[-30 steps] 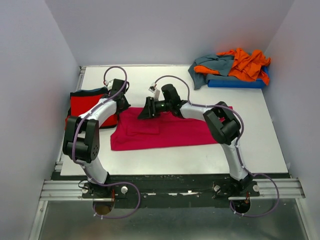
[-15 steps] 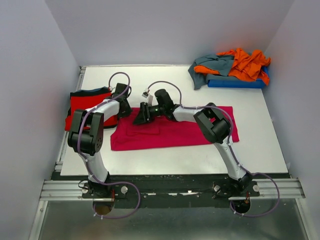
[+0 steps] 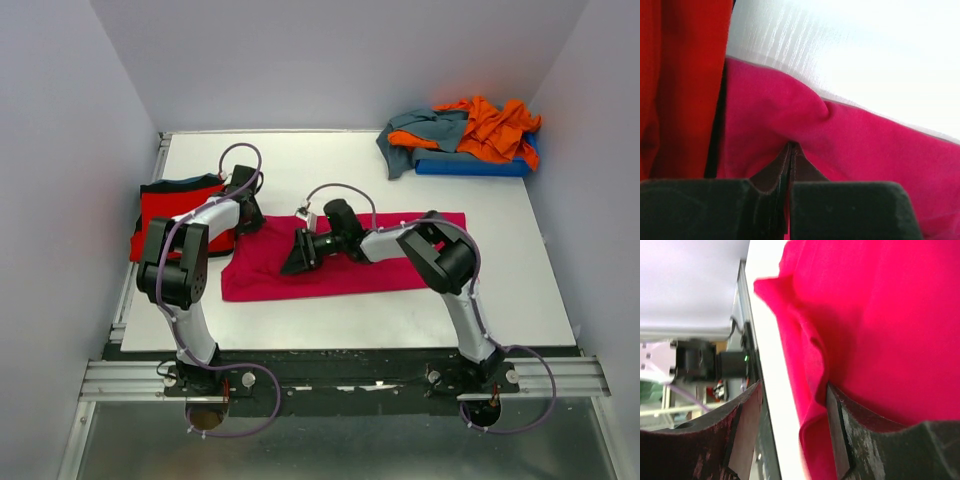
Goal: Fold and stack the t-shirts
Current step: Fold the other side of the tshirt into a rectangle
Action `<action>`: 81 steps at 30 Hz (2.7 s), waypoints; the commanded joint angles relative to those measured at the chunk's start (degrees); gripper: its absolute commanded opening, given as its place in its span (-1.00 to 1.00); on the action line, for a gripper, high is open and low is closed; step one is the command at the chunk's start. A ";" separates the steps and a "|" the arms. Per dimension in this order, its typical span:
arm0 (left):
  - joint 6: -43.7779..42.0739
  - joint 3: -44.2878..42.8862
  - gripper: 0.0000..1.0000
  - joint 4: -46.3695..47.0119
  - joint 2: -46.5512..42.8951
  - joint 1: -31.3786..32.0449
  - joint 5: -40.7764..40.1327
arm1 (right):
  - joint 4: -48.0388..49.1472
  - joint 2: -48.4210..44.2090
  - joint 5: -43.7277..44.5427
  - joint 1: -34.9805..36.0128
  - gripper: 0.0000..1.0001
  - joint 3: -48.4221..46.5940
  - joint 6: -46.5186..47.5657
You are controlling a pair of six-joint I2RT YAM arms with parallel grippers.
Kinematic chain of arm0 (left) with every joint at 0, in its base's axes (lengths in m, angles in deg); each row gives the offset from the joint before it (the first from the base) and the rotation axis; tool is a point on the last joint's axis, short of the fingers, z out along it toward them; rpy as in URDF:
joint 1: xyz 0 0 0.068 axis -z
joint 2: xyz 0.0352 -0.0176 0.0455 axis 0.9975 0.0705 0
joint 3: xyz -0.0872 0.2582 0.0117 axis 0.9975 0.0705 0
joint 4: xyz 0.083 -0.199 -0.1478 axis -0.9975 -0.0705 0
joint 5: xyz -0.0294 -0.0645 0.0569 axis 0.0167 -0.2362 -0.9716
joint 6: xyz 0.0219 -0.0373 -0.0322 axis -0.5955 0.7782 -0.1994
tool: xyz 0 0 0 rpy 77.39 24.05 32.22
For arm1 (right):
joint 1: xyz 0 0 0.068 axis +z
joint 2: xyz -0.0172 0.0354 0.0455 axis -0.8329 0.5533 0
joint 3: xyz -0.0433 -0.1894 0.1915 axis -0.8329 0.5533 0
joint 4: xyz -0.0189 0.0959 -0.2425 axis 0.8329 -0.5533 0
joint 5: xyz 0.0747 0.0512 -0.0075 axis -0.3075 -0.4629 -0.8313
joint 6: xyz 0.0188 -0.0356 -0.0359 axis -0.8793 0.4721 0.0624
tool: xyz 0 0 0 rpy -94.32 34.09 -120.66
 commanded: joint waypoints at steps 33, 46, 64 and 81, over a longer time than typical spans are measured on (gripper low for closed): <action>0.60 0.89 -0.91 -7.00 -10.38 4.82 -5.81 | -1.16 -2.19 8.50 7.54 -0.17 -2.24 -1.49; -1.07 -3.15 -0.95 -6.64 -4.92 2.36 -5.37 | -4.93 -17.64 9.29 9.31 -0.11 13.22 4.12; 5.25 17.67 -1.00 -3.48 -30.15 8.42 -5.02 | -31.90 -38.64 42.40 -2.90 -0.99 22.18 12.65; 11.94 12.94 -1.00 -5.41 -21.81 10.79 -12.93 | -56.70 -52.11 69.75 -19.87 -0.99 29.75 0.72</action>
